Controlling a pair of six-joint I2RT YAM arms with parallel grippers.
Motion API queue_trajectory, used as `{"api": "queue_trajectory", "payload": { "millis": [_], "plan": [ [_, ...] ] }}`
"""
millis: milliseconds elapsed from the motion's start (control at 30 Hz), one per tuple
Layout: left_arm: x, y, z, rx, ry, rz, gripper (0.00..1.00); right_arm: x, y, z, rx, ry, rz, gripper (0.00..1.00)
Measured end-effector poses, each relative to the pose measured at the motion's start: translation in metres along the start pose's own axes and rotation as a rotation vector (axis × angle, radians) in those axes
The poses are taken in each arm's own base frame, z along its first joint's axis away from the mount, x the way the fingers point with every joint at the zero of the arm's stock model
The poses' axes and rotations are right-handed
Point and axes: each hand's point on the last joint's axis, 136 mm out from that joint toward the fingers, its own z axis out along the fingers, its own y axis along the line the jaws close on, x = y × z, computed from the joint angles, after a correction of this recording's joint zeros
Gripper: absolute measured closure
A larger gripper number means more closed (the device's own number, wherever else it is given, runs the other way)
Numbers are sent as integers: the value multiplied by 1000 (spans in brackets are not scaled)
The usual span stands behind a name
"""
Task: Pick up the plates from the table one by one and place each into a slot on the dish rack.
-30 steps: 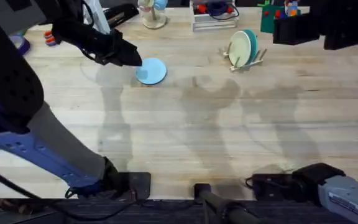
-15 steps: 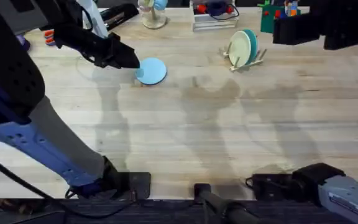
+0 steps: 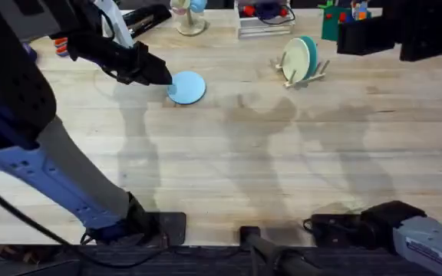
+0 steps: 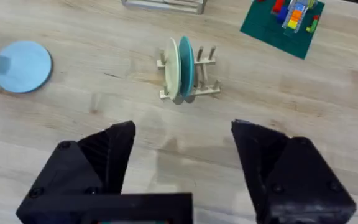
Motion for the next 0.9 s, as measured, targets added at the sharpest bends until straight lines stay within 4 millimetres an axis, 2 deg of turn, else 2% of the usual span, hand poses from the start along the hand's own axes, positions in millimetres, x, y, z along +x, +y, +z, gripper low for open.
{"api": "queue_trajectory", "payload": {
  "millis": [167,233,600,900],
  "plan": [
    [1,20,23,7,32,-32,959,0,0,0,0,0,0,69],
    [2,21,29,39,40,-56,959,0,0,0,0,0,0,69],
    [1,20,30,65,36,-75,959,0,1,2,-2,7,14,67],
    [1,20,31,61,36,-81,959,4,23,30,-42,75,-27,39]
  ]
}}
